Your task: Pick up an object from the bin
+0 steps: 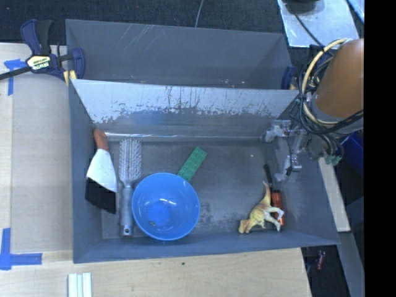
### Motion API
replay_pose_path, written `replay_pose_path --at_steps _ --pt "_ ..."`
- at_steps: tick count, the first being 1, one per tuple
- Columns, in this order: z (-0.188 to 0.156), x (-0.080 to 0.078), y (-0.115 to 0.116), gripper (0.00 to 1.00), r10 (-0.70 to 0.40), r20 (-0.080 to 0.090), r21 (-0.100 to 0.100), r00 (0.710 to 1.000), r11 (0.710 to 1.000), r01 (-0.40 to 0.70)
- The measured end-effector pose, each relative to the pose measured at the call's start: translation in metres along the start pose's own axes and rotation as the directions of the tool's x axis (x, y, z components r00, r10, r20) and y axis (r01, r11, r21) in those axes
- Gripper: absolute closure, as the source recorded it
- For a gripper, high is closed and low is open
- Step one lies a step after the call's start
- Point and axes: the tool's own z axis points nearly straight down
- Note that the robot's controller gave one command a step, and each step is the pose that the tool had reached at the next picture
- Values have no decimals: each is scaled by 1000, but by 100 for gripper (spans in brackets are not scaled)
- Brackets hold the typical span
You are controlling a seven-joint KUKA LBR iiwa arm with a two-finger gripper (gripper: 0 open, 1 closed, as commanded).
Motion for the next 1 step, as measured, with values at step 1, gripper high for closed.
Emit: replay_pose_path --at_steps 1 --pt "-4 -2 0 0 -3 8 1 1000 1000 3"
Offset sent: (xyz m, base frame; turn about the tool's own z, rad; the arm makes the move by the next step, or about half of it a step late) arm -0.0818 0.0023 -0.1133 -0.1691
